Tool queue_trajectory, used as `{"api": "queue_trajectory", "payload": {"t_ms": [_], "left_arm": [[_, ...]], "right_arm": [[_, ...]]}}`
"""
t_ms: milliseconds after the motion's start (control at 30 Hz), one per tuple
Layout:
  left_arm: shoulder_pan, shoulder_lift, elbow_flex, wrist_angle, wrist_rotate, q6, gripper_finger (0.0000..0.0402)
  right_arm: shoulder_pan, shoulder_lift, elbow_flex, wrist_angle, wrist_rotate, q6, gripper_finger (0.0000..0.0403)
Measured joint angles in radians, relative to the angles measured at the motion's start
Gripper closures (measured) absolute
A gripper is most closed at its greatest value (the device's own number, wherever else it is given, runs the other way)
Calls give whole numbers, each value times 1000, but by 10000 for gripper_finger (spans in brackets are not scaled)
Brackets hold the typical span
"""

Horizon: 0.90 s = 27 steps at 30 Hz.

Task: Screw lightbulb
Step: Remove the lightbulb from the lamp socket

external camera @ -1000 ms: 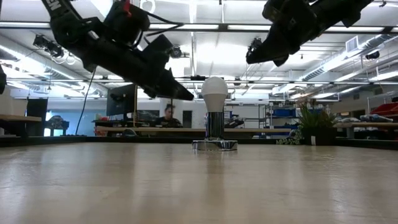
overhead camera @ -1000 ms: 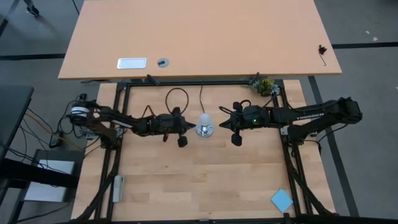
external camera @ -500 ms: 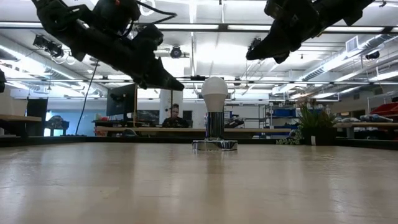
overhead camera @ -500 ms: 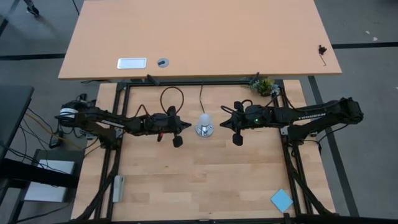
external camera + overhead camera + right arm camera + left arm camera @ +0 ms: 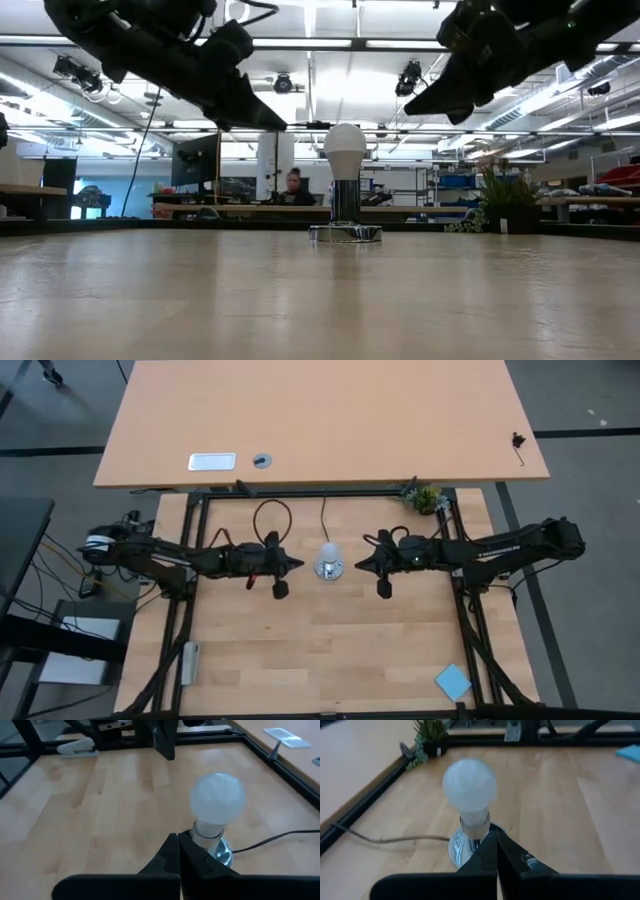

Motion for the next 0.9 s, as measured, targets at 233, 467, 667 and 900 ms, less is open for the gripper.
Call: {"api": "queue_trajectory", "payload": {"t_ms": [233,467,667,900], "left_arm": [[-6,-73,2,-108,5,-8,401],[-6,-127,0,-209,27,-24,401],[-6,-129,1,-205,13,-23,401],[-5,-129,1,-207,-26,-23,401]], "right_arm": [[6,0,-81,95,-6,72,403],[12,0,-95,98,7,102,403],[25,0,-95,97,86,102,403],[29,0,-95,99,116,102,402]]}}
